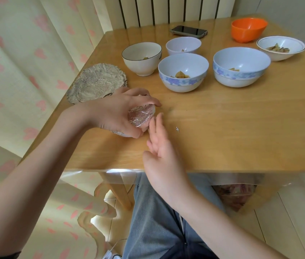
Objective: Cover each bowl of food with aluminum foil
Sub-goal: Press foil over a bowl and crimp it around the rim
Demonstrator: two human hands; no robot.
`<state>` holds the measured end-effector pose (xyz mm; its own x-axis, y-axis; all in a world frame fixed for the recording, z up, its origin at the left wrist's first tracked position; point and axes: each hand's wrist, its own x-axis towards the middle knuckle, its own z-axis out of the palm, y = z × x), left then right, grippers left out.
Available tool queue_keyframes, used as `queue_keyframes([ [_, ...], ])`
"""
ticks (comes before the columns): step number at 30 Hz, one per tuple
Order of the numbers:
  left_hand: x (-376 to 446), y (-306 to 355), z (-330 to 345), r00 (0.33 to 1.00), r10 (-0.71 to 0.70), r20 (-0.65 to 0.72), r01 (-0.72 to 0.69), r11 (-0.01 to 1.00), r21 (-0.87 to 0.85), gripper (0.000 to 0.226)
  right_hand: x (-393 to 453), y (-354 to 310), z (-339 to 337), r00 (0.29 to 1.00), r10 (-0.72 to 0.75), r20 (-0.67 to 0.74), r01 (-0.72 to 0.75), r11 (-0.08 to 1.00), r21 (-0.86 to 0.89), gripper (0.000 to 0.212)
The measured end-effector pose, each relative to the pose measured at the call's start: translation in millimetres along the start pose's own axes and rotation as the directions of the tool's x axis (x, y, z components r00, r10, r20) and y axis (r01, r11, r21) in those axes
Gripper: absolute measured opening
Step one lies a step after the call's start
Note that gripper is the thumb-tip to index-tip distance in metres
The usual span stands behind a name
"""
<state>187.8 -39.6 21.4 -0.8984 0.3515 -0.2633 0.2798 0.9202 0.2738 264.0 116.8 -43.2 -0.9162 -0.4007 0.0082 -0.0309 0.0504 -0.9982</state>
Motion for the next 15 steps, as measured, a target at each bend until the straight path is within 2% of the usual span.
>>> queue_keyframes([
  [2, 0, 1, -1, 1.0, -0.011, 0.006, 0.011, 1.0, 0.008, 0.082, 4, 5, -3, 0.998, 0.032, -0.045, -0.032, 0.999, 0.004, 0.078],
  [4, 1, 3, -2, 0.999, -0.031, 0.021, 0.031, 0.999, 0.018, 0.081, 12, 6, -8, 0.988, 0.031, -0.151, -0.049, 0.991, -0.121, 0.073],
  [5, 1, 3, -2, 0.999, -0.036, 0.024, 0.035, 0.999, 0.022, 0.08, 15, 4, -8, 0.987, 0.024, -0.156, -0.053, 0.982, -0.183, 0.074],
  [9, 2, 4, -1, 0.999, -0.026, 0.02, 0.025, 0.999, 0.025, 0.071, 17, -2, -1, 0.997, 0.07, 0.042, -0.063, 0.988, -0.144, 0.082],
  [12, 3, 4, -1, 0.999, -0.032, 0.025, 0.031, 0.999, 0.04, 0.071, 19, -2, 0, 0.995, 0.079, 0.057, -0.071, 0.989, -0.126, 0.084],
  [15, 4, 3, -1, 0.999, -0.033, 0.019, 0.032, 0.998, 0.056, 0.074, 25, -3, -3, 0.997, 0.079, 0.004, -0.079, 0.996, -0.038, 0.083],
])
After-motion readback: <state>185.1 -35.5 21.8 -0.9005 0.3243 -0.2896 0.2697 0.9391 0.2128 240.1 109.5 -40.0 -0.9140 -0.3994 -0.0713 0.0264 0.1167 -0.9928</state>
